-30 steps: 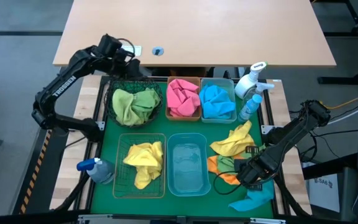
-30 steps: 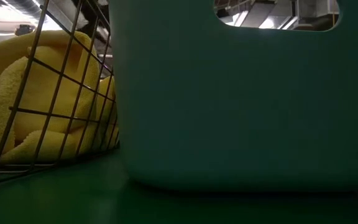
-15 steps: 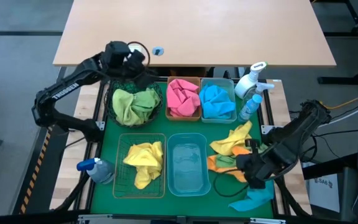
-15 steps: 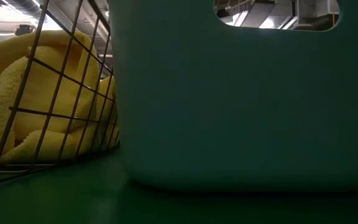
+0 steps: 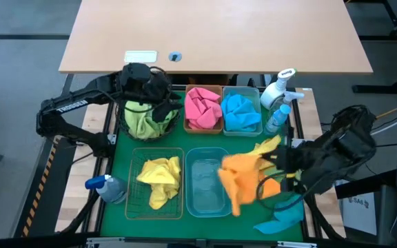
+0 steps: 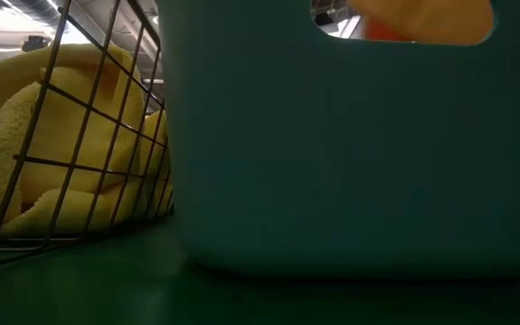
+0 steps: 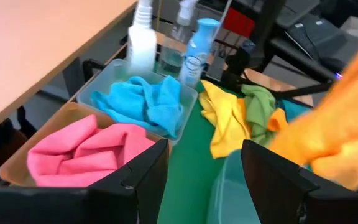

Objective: Sort microfiber towel by color & place in baskets
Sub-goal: Put the orange towel into the blue bin

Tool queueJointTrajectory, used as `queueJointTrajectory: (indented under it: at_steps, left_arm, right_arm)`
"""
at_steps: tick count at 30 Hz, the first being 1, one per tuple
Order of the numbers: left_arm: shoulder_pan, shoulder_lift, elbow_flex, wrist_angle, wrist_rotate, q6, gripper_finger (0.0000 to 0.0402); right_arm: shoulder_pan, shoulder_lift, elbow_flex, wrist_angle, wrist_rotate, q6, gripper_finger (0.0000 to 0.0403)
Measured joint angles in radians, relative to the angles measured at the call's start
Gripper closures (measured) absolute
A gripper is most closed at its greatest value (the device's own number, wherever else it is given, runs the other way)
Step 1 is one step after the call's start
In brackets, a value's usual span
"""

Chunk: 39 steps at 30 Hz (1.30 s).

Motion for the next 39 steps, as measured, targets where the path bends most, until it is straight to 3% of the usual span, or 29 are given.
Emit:
queueJointTrajectory:
  at_steps: [8, 13, 18, 29, 35, 39]
  left_arm:
    - [-0.101, 0.000, 0.000, 0.000, -0.065, 0.001, 0.0206]
    - [-0.135, 0.000, 0.000, 0.000, -0.068, 0.001, 0.0206]
    - [-0.160, 0.000, 0.000, -0.001, -0.070, 0.001, 0.0206]
    - [-0.167, 0.000, 0.000, 0.002, -0.069, 0.001, 0.0206]
    - [-0.167, 0.000, 0.000, 0.004, -0.069, 0.001, 0.0206]
    - [-0.167, 0.000, 0.000, 0.005, -0.068, 0.001, 0.0206]
  right_arm:
    - [0.000, 0.000, 0.129, -0.007, 0.114, -0.111, 0.0398]
    - [0.000, 0.000, 0.157, -0.001, 0.258, -0.150, 0.0398]
    - [-0.001, 0.003, 0.159, 0.113, 0.285, -0.219, 0.0398]
    - [-0.001, 0.061, 0.158, 0.538, 0.148, -0.553, 0.0398]
    - [-0.024, 0.117, 0.158, 0.587, 0.060, -0.637, 0.0398]
    - [-0.080, 0.163, 0.157, 0.564, -0.070, -0.651, 0.0398]
